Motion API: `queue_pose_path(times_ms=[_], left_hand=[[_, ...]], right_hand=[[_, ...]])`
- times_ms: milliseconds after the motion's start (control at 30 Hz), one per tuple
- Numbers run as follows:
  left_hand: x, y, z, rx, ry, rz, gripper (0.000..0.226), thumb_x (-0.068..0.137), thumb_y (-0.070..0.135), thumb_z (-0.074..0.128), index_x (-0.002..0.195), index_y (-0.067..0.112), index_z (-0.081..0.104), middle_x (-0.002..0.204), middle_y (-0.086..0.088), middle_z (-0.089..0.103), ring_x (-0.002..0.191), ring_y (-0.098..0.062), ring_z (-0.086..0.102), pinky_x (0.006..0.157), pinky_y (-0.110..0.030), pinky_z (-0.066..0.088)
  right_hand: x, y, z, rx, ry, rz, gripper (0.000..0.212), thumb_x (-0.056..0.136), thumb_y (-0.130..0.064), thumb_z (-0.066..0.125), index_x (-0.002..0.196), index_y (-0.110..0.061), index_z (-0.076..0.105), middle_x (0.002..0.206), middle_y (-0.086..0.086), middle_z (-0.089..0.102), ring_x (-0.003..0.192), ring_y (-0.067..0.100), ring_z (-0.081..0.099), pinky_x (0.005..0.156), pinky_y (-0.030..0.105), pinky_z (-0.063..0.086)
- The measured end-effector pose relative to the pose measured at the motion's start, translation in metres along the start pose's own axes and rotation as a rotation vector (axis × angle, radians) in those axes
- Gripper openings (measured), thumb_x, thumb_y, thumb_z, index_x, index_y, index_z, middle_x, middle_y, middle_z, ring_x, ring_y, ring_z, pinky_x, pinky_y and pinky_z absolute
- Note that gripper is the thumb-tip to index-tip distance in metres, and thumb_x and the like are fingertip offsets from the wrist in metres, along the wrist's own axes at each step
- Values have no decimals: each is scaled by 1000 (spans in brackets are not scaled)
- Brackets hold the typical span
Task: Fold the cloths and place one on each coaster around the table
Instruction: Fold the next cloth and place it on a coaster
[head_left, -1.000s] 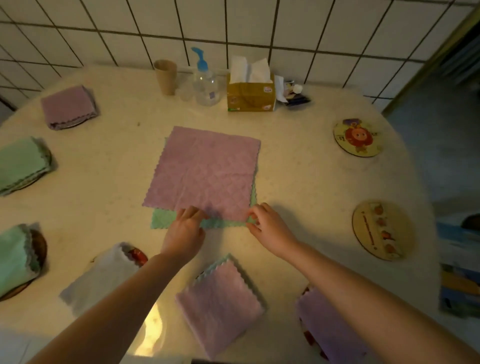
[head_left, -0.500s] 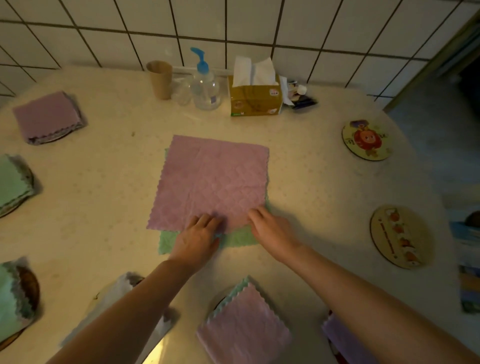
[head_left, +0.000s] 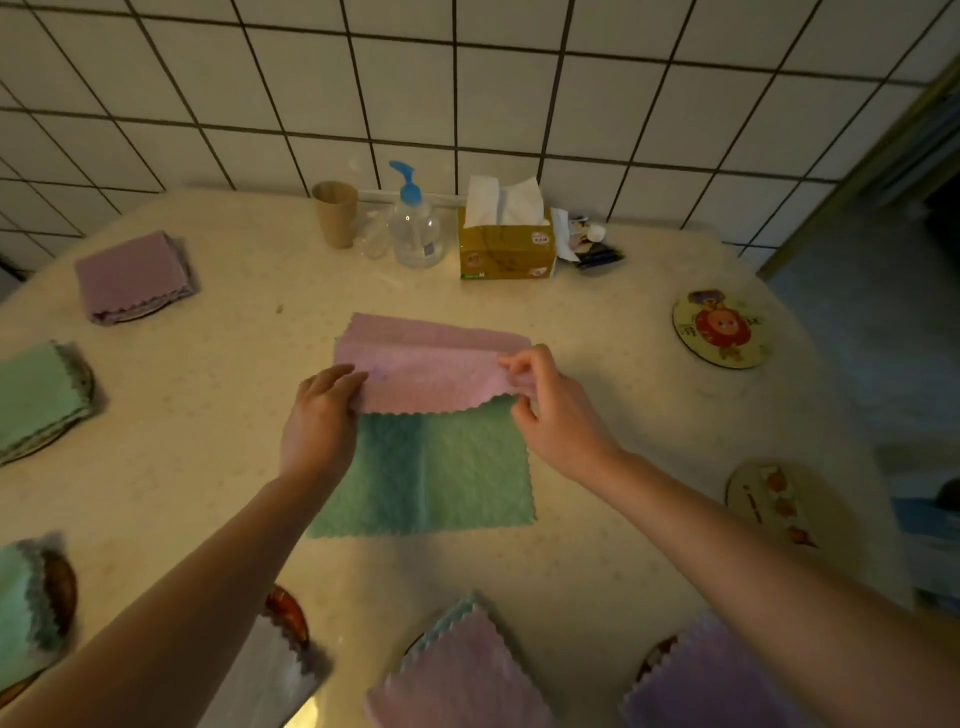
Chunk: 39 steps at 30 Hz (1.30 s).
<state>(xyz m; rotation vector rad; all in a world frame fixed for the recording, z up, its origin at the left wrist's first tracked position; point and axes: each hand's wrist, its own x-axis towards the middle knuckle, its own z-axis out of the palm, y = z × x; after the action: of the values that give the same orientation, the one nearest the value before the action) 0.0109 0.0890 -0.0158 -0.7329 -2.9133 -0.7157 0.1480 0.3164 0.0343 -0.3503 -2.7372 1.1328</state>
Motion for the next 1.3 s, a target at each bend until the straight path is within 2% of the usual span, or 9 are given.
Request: queue_pose_path(times_ms=[133, 333, 500, 767, 967, 1033, 1100, 1167, 1300], left_hand=[[27, 64, -17, -156, 137, 5, 44, 80, -11, 47, 120, 1, 63, 122, -19, 60, 109, -36, 57, 97, -39, 44], [6, 178, -12, -247, 278, 137, 37, 81, -7, 52, 115, 1, 64, 118, -17, 59, 107, -29, 57, 95, -26, 39], [-87, 225, 64, -183, 73, 197, 37, 91, 21, 41, 116, 7, 65, 118, -15, 60, 110, -33, 54, 99, -32, 38], [-221, 253, 126, -86, -234, 336, 59, 100, 47, 20, 109, 17, 70, 106, -2, 67, 105, -13, 49, 94, -20, 36], [-239, 244, 117, -133, -308, 176, 50, 94, 52, 37, 100, 17, 72, 96, 1, 71, 89, -18, 62, 81, -22, 45], [-234, 239, 114, -152, -276, 63, 21, 89, 23, 56, 97, 15, 73, 93, 1, 71, 87, -20, 65, 79, -25, 48], [-223, 235, 113, -219, -291, -91, 18, 85, 6, 64, 97, 18, 72, 92, 6, 71, 89, -16, 65, 80, -27, 49], [-210, 230, 112, -355, -296, -260, 24, 82, 3, 69, 90, 26, 69, 86, 5, 71, 83, -14, 65, 76, -31, 49], [-175, 224, 120, -689, -178, -537, 12, 78, 6, 74, 76, 17, 69, 67, -5, 65, 64, -18, 56, 64, -37, 47]], right_hand=[[12, 13, -54, -87, 66, -88, 59, 90, -5, 45, 139, -32, 24, 136, -3, 52, 111, 17, 58, 89, 40, 52], [-25, 59, -158, -190, 256, -246, 55, 90, -5, 47, 138, -28, 35, 141, 3, 45, 96, 20, 62, 68, 38, 57], [-116, 145, -195, -183, 118, -236, 45, 87, 1, 54, 128, -15, 53, 132, 0, 53, 120, 11, 49, 99, 31, 46], [-246, 252, -184, -340, -90, -212, 28, 82, -33, 46, 93, -22, 69, 91, -9, 64, 98, 8, 47, 78, 23, 47], [-262, 264, -175, -277, -222, -232, 14, 81, -28, 53, 81, -20, 64, 90, -9, 59, 95, 11, 48, 86, 24, 39], [-255, 263, -175, -175, -265, -107, 9, 82, -26, 56, 81, -21, 63, 85, -11, 58, 89, 5, 51, 80, 27, 46], [-245, 260, -176, -43, -272, 48, 4, 84, -19, 62, 81, -22, 64, 81, -15, 61, 82, -2, 56, 73, 24, 50], [-232, 257, -178, 82, -213, 186, 5, 86, -17, 64, 83, -21, 64, 78, -16, 64, 75, -6, 60, 64, 16, 49], [-191, 254, -183, 246, -59, 392, 7, 87, -22, 63, 80, -20, 63, 73, 3, 65, 65, 11, 60, 57, 28, 48]])
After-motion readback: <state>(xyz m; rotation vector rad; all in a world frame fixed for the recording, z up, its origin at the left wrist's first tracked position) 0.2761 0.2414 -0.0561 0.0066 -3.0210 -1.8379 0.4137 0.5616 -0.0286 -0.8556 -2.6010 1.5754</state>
